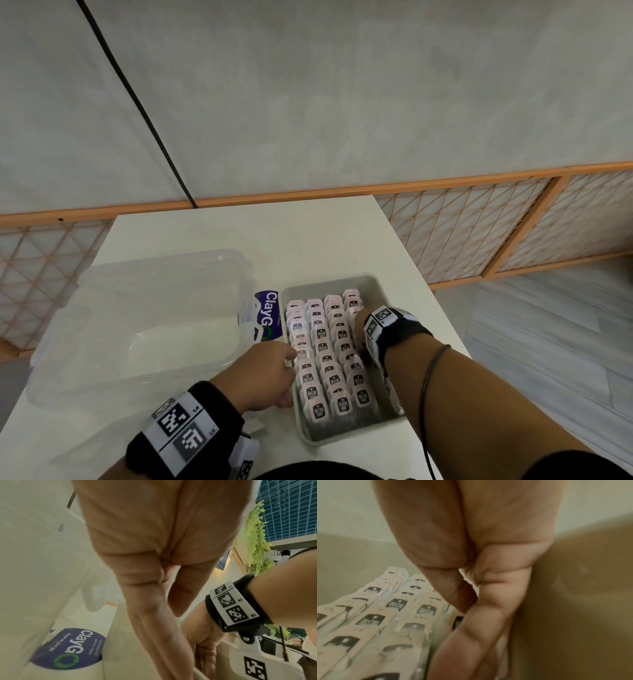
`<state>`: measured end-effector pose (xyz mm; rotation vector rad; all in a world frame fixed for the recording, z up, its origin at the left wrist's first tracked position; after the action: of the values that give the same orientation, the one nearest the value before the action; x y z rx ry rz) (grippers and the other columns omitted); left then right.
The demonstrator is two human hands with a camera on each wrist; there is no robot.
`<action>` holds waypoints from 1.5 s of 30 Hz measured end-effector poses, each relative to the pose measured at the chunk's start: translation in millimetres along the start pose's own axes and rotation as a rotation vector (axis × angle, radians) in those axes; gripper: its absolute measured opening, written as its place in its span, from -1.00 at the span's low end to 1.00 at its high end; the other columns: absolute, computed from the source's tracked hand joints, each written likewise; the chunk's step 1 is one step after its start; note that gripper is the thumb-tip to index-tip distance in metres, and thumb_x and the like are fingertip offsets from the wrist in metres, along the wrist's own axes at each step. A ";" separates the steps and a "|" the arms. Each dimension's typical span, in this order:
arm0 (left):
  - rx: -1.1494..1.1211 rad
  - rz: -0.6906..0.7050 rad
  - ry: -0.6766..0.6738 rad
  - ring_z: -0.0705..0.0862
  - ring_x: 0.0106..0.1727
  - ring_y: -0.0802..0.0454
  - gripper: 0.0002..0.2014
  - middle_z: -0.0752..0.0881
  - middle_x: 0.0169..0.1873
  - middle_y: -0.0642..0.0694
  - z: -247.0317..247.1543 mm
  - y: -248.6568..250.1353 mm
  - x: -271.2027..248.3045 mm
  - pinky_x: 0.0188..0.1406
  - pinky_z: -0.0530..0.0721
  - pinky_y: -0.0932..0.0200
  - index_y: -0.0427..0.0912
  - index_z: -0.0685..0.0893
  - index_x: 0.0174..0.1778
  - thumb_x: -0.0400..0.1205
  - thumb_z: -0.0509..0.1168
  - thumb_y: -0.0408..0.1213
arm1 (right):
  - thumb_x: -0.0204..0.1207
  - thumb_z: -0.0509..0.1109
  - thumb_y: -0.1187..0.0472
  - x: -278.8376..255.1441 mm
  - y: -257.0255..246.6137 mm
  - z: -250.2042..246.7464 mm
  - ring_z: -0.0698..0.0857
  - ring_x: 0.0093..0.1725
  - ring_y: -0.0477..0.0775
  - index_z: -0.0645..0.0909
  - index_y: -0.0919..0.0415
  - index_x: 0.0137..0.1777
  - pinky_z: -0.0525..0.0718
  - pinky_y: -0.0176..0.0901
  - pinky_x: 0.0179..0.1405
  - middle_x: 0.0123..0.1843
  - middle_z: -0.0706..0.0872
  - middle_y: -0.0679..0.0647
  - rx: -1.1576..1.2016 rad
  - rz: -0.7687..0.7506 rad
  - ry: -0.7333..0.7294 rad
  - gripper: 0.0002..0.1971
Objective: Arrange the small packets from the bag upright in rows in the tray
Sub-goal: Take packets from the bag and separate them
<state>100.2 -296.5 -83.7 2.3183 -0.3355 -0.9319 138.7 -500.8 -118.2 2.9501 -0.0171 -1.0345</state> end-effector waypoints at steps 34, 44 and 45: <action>-0.082 0.032 0.324 0.77 -0.19 0.07 -0.84 0.78 -0.16 0.01 -89.2 -21.7 -100.5 -0.17 0.69 0.18 -0.04 0.73 -0.04 0.61 0.25 -0.32 | 0.58 0.22 0.31 -132.2 -129.3 -101.3 0.78 -0.22 -0.05 0.60 0.10 -0.04 0.72 -0.19 -0.17 -0.16 0.77 -0.05 0.308 -0.555 0.274 -0.85; 0.295 -0.256 0.240 0.42 0.07 0.08 -0.86 0.38 -0.07 0.08 -58.8 -130.1 -161.4 0.06 0.44 0.23 0.45 0.58 0.01 0.58 0.29 0.06 | 0.63 0.21 0.24 -146.2 -232.7 -29.6 0.55 0.32 0.07 0.45 -0.01 0.46 0.53 -0.03 0.28 0.40 0.57 0.02 -0.134 -0.798 0.096 -0.60; 0.292 -0.293 0.274 0.34 0.11 0.05 -0.85 0.32 -0.05 0.03 -54.4 -137.7 -163.2 0.16 0.44 0.17 0.47 0.56 0.03 0.58 0.27 0.10 | 0.64 0.20 0.23 -145.6 -238.9 -22.2 0.54 0.34 0.11 0.40 0.00 0.49 0.53 0.00 0.28 0.41 0.56 0.05 -0.184 -0.778 0.078 -0.58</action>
<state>21.3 -93.4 -50.9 2.7773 -0.0158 -0.7200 40.1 -259.5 -14.2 2.8331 1.2265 -0.8732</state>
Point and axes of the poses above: each hand's wrist, its own x-axis towards the middle knuckle, its own z-axis out of the palm, y = z × x, the point moved 4 cm from there along x, towards the middle knuckle
